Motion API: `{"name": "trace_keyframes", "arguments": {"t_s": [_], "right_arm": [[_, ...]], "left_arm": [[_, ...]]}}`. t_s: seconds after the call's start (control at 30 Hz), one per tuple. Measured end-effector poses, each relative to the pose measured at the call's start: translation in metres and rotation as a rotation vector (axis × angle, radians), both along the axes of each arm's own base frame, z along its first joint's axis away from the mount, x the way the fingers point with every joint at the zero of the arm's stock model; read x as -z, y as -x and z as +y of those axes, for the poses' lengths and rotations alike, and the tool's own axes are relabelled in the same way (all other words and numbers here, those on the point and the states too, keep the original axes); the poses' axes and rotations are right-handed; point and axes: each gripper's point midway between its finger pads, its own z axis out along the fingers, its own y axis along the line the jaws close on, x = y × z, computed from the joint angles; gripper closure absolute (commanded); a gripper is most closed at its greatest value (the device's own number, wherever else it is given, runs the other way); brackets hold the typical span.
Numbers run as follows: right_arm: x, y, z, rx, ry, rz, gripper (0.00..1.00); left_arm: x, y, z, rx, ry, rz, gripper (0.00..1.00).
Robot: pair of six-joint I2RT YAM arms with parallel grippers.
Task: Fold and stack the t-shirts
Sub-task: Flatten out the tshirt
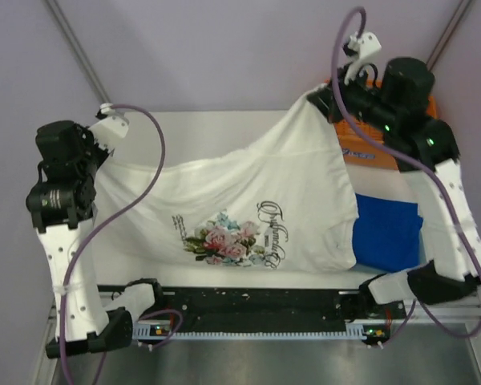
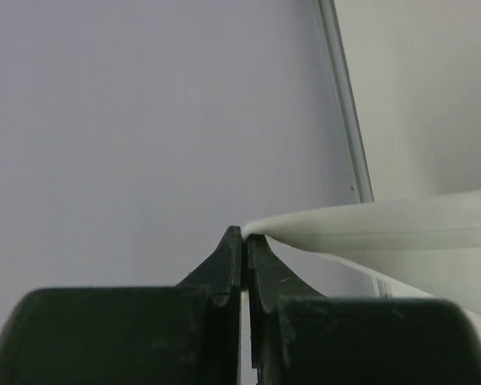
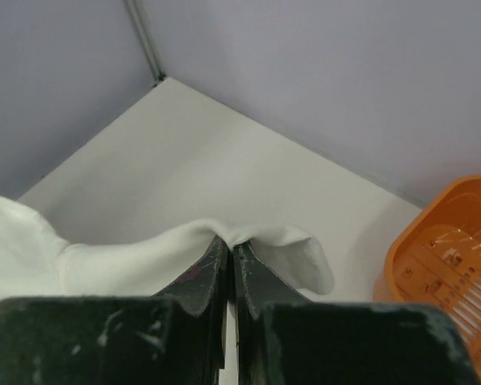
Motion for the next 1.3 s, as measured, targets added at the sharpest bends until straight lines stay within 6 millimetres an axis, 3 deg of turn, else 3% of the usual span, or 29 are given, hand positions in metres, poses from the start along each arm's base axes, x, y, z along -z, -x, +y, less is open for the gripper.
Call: {"name": "trace_keyframes", "arguments": {"t_s": [0.1,0.17,0.23,0.3,0.4,0.57,0.7,0.8,0.87,0.9,1.03,1.17,1.3], "right_arm": [[0.004,-0.098,0.007,0.084,-0.057,0.041,1.00],[0.002,-0.145,0.007,0.126,-0.083,0.025,1.00],[-0.008,-0.181,0.007,0.154,-0.106,-0.028,1.00],[-0.024,-0.202,0.002,0.184,-0.130,-0.093,1.00],[-0.053,-0.202,-0.004,0.188,-0.165,-0.182,1.00],[-0.105,-0.168,-0.032,0.188,-0.170,-0.347,1.00],[-0.117,-0.120,-0.035,0.118,-0.107,-0.409,1.00],[-0.109,-0.086,-0.034,0.053,-0.034,-0.435,1.00],[-0.085,-0.065,-0.032,0.000,0.021,-0.420,1.00],[-0.064,-0.052,-0.030,-0.036,0.056,-0.399,1.00],[0.046,0.003,-0.017,-0.185,0.193,-0.290,1.00],[0.179,0.076,0.007,-0.448,0.277,-0.152,1.00],[0.275,0.130,0.019,-0.644,0.311,0.032,1.00]], "left_arm": [[-0.006,-0.055,0.016,-0.040,-0.042,-0.058,1.00],[-0.014,-0.092,0.027,-0.070,-0.067,-0.110,1.00],[-0.028,-0.129,0.038,-0.104,-0.088,-0.176,1.00],[-0.049,-0.160,0.047,-0.133,-0.105,-0.258,1.00],[-0.084,-0.182,0.053,-0.157,-0.119,-0.378,1.00],[-0.133,-0.170,0.051,-0.154,-0.144,-0.529,1.00],[-0.137,-0.151,0.047,-0.140,-0.165,-0.558,1.00],[-0.118,-0.139,0.044,-0.118,-0.188,-0.523,1.00],[-0.093,-0.132,0.041,-0.093,-0.203,-0.470,1.00],[-0.078,-0.129,0.039,-0.079,-0.211,-0.436,1.00],[0.004,-0.110,0.035,-0.024,-0.230,-0.236,1.00],[0.104,-0.081,0.034,0.014,-0.206,0.042,1.00],[0.213,-0.043,0.028,0.063,-0.163,0.355,1.00]]}}
